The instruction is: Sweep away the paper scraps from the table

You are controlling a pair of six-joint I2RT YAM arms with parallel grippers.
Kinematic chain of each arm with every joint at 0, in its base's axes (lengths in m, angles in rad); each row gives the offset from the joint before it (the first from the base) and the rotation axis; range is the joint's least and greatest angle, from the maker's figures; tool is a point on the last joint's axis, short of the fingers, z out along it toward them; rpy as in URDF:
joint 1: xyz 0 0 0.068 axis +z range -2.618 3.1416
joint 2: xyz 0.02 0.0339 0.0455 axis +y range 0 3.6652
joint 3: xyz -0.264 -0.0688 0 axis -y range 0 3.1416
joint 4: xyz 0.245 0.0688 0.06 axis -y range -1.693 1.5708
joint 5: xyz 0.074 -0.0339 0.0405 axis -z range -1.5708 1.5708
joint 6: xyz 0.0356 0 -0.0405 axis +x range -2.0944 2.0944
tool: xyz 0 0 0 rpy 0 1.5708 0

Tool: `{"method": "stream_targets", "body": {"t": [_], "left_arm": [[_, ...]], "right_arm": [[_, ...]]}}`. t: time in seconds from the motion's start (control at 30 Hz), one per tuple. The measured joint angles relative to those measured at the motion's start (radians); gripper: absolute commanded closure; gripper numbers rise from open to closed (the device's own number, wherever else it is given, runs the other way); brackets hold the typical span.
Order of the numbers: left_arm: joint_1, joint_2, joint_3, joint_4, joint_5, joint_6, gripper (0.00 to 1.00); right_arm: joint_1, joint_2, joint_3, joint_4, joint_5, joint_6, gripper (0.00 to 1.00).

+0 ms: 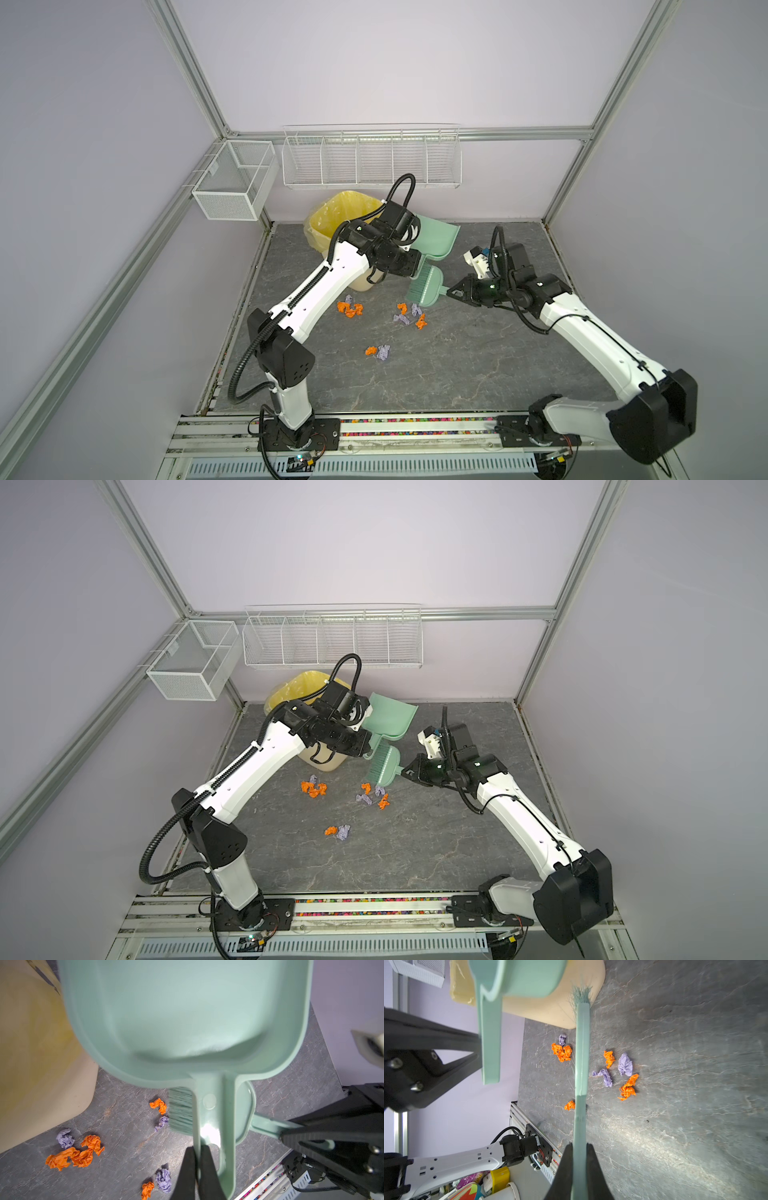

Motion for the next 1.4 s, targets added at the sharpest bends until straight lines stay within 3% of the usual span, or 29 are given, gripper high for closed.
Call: {"method": "stream_targets", "body": {"t": [0.57, 1.07, 1.4], "left_arm": [[0.000, 0.017, 0.016, -0.039, -0.077, 0.005, 1.00], [0.000, 0.017, 0.017, -0.054, -0.115, 0.027, 1.00], [0.000, 0.017, 0.017, -0.093, -0.134, 0.031, 1.00]], "right_arm": [[0.129, 0.186, 0.004, 0.105, -0.011, 0.061, 0.93], [0.122, 0.284, 0.003, 0.100, -0.007, 0.035, 0.93], [0.000, 0.271, -0.046, 0.035, -0.031, -0.047, 0.93]]}}
